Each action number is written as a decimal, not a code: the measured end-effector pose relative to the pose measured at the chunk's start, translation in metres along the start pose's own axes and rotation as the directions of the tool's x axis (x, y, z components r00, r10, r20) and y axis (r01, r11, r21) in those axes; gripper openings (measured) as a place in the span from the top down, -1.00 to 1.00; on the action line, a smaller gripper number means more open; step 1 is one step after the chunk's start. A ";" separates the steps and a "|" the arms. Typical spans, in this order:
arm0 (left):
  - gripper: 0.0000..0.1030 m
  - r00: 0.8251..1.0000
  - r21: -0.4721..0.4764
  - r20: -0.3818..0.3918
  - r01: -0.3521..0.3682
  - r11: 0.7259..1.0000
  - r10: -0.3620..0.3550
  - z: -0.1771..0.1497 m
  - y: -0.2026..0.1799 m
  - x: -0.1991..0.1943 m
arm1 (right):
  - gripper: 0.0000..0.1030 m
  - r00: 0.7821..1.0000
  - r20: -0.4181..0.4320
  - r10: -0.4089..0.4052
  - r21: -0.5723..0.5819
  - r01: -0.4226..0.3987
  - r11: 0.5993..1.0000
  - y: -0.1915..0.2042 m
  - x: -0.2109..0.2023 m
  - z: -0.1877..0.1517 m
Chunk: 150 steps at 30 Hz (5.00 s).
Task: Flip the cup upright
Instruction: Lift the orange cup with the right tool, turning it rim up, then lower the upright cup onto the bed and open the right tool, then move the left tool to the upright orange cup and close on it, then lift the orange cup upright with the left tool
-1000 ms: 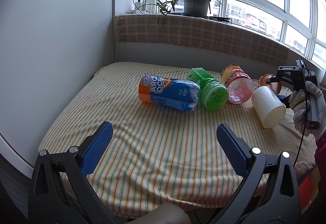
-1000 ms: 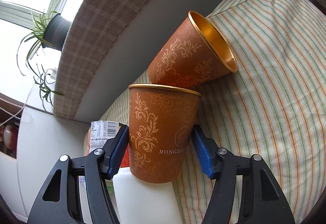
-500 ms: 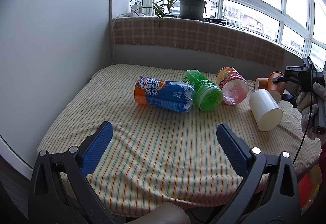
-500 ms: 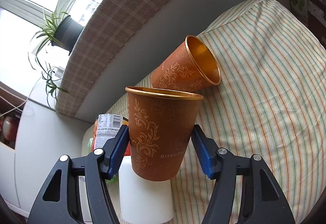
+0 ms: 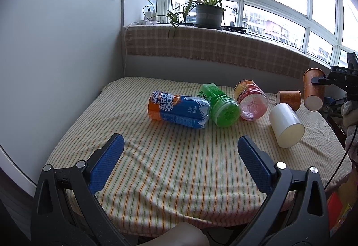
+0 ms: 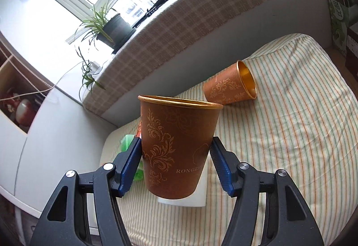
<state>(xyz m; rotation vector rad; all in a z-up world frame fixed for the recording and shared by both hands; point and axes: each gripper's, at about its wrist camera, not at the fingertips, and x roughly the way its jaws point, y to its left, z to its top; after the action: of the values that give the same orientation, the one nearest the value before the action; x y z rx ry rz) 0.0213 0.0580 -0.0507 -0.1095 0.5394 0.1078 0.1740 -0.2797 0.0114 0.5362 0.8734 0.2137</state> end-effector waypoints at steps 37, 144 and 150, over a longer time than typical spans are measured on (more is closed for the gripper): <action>-1.00 0.998 -0.042 -0.012 0.065 0.997 -0.066 0.002 0.002 -0.014 | -0.22 0.912 -0.406 -0.060 -0.274 -0.059 0.960 0.076 0.097 -0.124; -0.28 0.790 -0.083 -0.405 0.469 0.879 -0.460 0.019 -0.090 0.103 | -0.34 0.922 0.161 -0.353 -0.312 0.387 0.868 0.029 -0.066 -0.158; -0.28 0.810 -0.065 -0.378 0.460 0.885 -0.449 0.021 -0.095 0.106 | -0.34 0.920 0.162 -0.357 -0.313 0.391 0.866 0.029 -0.067 -0.159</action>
<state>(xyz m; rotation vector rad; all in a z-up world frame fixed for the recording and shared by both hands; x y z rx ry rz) 0.1347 -0.0257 -0.0807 -0.2323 0.8946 -0.4037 0.0096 -0.2238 -0.0114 0.0457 0.8044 -0.0213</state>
